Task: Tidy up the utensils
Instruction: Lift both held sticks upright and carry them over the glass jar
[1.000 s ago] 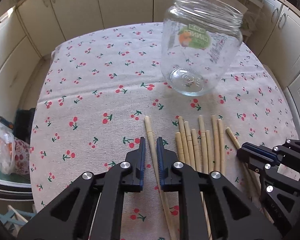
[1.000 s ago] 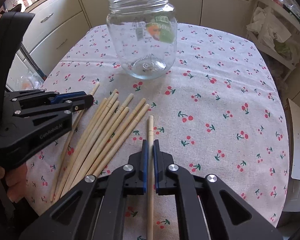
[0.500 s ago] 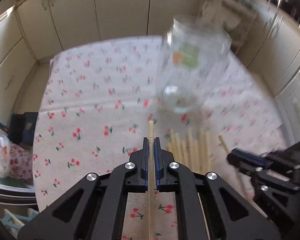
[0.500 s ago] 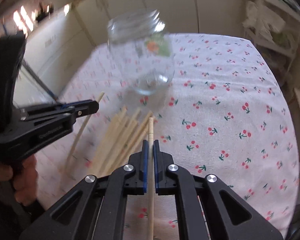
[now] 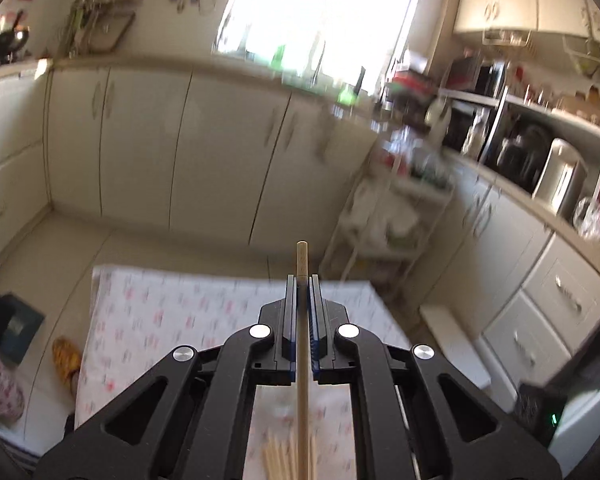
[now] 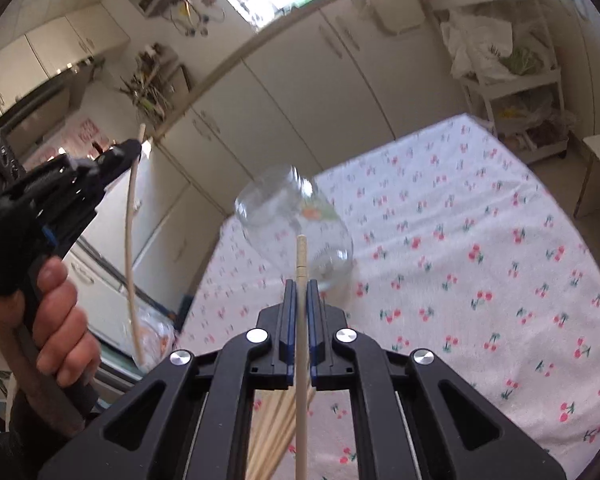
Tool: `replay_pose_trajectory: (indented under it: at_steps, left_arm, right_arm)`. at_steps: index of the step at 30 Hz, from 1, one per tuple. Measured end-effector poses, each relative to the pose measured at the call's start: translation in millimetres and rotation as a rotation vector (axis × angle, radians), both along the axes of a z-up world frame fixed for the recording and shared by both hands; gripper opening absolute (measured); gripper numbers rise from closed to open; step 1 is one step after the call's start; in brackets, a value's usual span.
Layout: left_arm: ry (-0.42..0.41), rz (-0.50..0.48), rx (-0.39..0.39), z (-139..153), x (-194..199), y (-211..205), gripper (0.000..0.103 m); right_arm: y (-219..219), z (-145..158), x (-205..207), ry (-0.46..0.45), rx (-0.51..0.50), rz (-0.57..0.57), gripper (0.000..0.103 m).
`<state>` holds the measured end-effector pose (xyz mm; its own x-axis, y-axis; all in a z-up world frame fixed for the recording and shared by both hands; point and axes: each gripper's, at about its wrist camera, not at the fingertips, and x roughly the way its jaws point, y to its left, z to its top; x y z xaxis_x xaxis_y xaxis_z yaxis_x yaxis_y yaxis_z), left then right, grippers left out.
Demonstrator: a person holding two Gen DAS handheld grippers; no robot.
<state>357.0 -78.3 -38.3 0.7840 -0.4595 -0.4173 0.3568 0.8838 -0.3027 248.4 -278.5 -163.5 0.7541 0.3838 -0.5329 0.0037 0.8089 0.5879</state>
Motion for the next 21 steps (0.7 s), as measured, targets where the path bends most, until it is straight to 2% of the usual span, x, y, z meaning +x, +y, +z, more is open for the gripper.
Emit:
replay_pose_trajectory:
  at_steps: [2,5,9,15,21]
  left_arm:
    - [-0.056,0.026,-0.022,13,9,-9,0.005]
    - [-0.097,0.069,-0.069,24,29,-18,0.005]
    - [-0.137,0.138,-0.112,27,57,-26,0.005]
    - [-0.154,0.23,-0.135,8,88,-35,0.005]
    - [-0.171,0.238,-0.07,-25,88,-47,0.005]
  right_arm:
    - [-3,8,0,-0.026,0.0,-0.013,0.006]
    - [-5,17,5,-0.052,-0.003,-0.024,0.006]
    - [-8,21,11,-0.068,0.001,-0.024,0.006]
    - [-16,20,25,-0.093,-0.005,-0.045,0.006]
    - [-22,24,42,-0.139,-0.012,-0.074,0.006]
